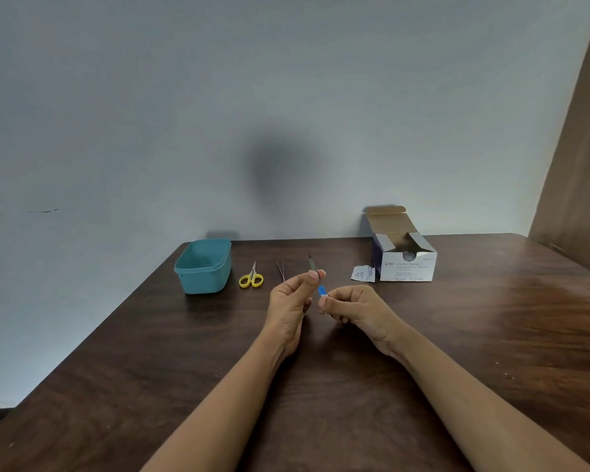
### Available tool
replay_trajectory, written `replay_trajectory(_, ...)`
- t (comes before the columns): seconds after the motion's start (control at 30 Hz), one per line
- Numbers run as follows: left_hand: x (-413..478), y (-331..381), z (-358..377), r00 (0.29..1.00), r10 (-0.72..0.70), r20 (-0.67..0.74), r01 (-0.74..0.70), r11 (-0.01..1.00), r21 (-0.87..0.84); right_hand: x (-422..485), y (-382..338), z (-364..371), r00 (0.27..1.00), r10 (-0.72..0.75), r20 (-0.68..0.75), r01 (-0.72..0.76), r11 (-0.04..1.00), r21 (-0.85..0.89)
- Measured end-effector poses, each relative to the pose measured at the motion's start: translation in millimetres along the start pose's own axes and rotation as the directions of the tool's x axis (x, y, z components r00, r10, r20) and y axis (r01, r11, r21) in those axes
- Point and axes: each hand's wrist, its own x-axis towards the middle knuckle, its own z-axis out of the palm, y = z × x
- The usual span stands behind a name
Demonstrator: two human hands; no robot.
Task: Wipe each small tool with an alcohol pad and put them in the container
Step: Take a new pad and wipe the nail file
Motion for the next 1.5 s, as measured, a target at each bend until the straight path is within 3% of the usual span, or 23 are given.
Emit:
replay_trajectory(0.23,-2,-1,5,0.997,-0.005,0.080,-0.003,0.995,0.100,0,4,-4,0.998,-0.037,-0.056,0.044,0.991,0.124)
replay_trajectory(0.5,-1,2,3,0.998,-0.020,-0.063,0.020,1.000,0.007,2,5,1,0.998,-0.057,-0.017,0.058,0.998,0.040)
replay_trajectory(0.77,1,3,2,0.994,-0.035,-0.101,0.027,0.996,-0.080,2,3,-2,1.000,-0.027,0.002,0.027,0.999,0.022)
replay_trajectory(1.03,1,-3,3,1.000,0.030,-0.005,-0.029,0.996,0.088,2,7,-1,0.987,-0.129,-0.092,0.135,0.988,0.068)
replay_trajectory(1.23,0,-3,5,0.997,0.060,-0.049,-0.057,0.996,0.068,3,11,4,0.962,-0.217,-0.166,0.214,0.976,-0.037)
replay_trajectory(1.5,2,-2,4,0.992,0.052,-0.118,-0.048,0.998,0.036,5,14,5,0.980,-0.156,-0.123,0.138,0.980,-0.145)
